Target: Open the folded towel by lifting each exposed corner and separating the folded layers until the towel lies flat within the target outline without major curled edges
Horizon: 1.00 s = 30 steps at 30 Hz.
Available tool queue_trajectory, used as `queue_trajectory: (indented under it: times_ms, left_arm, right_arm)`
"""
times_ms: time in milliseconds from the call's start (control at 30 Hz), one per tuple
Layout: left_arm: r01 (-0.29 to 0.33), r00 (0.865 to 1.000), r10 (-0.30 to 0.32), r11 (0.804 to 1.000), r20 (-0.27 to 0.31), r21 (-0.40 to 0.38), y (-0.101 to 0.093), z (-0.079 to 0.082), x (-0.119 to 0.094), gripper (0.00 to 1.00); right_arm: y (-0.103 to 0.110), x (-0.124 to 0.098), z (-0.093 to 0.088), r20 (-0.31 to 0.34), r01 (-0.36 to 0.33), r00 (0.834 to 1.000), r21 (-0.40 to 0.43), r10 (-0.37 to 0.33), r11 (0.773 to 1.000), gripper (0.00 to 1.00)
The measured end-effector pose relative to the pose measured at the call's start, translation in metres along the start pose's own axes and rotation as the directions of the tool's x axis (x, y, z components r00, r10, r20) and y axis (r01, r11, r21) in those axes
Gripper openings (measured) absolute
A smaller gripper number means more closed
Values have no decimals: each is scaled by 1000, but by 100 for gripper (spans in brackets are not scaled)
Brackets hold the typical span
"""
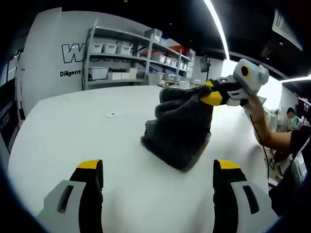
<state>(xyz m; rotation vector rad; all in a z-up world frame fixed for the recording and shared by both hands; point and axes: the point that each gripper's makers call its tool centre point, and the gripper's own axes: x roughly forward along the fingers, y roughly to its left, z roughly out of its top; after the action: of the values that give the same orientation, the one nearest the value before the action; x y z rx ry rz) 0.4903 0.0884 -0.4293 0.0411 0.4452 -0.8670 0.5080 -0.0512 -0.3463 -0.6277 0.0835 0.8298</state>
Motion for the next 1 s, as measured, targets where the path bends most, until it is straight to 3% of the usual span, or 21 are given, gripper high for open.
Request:
queue_trajectory:
  times_ms: [267,500,767,1000]
  left_arm:
    - [4,1000,-4,1000,-5,-2,-1,-2,1,92]
    - [2,1000,-3,1000,-11,-7,0,-4,2,92]
    - [-2,1000,2,1000,-15,-11,1,-7,2,92]
    - [-4,1000,4,1000,-21,-16,3,-10,3,92]
  right_arm:
    - [-30,-36,-6,35,89,995,42,-91,995,5]
    - [-57,-68,-27,34,177,983,93,-181,980,4]
    - [-92,-106,-60,36,269,958,232,-284,935,4]
    - [-110,-132,-86,41,310,940,312,-339,898,4]
